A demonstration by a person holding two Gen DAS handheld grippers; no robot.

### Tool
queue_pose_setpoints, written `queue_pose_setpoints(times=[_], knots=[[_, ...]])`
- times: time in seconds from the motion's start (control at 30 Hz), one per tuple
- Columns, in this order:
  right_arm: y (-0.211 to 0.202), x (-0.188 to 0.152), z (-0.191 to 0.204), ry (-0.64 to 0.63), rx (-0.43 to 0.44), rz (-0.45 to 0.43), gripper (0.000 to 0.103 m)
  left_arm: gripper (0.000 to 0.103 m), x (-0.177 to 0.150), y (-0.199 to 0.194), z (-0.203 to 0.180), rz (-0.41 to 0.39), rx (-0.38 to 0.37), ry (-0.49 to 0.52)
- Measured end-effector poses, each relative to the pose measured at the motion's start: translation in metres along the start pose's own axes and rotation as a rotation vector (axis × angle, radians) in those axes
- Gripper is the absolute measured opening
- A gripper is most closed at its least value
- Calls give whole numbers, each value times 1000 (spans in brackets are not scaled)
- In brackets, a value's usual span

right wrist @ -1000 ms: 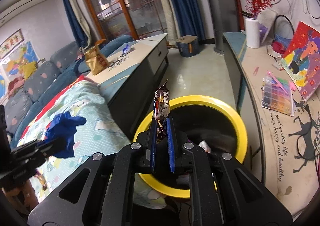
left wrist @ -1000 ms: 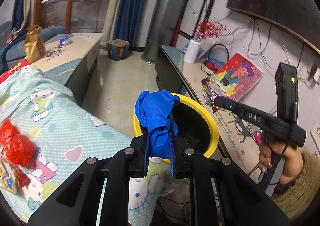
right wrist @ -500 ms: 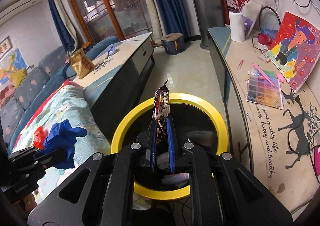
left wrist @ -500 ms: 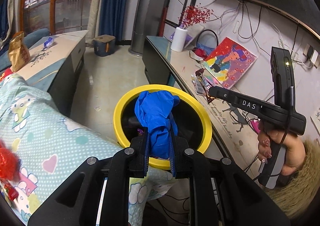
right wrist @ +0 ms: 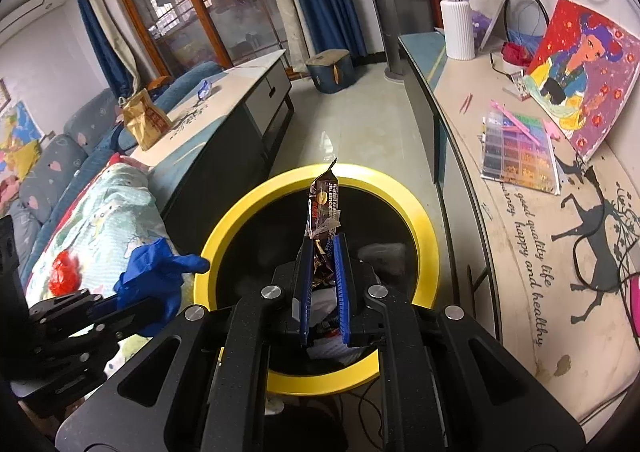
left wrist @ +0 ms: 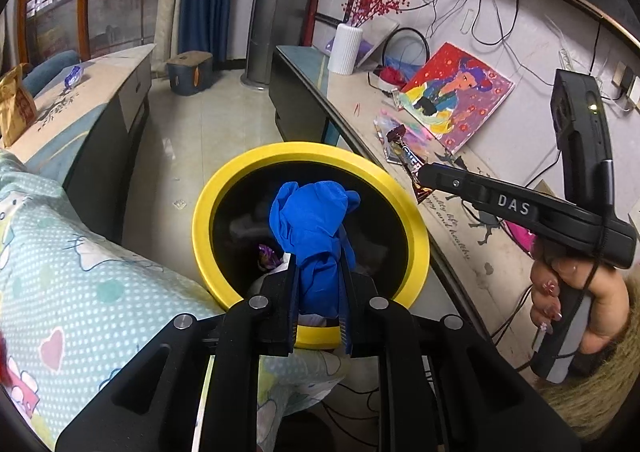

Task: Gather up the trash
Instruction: 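Open both grippers to drop the balloon and wrapper into the bin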

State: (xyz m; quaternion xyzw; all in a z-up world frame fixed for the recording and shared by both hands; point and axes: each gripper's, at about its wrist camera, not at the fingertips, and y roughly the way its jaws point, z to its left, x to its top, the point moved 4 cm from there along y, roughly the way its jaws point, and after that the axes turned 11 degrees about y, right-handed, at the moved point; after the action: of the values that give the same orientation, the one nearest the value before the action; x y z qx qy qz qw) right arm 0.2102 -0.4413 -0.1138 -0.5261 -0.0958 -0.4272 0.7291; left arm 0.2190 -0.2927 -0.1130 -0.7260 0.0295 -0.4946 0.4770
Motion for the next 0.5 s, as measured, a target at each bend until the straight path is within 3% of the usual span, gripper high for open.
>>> queue_pose_setpoints(times=[0.27, 0.37, 0.4, 0.43, 0.5], knots=[[8, -5, -3, 4, -4, 22, 10, 16, 1, 21, 4, 28, -11, -15], [11, -6, -4, 16, -11, 28, 13, 22, 4, 27, 6, 15, -12, -29], [12, -7, -5, 21, -11, 31, 15, 35, 5, 29, 8, 19, -8, -36], [12, -7, -5, 22, -12, 33, 22, 54, 5, 32, 10, 28, -6, -44], [11, -6, -4, 20, -16, 25, 28, 72, 7, 33, 14, 26, 9, -55]])
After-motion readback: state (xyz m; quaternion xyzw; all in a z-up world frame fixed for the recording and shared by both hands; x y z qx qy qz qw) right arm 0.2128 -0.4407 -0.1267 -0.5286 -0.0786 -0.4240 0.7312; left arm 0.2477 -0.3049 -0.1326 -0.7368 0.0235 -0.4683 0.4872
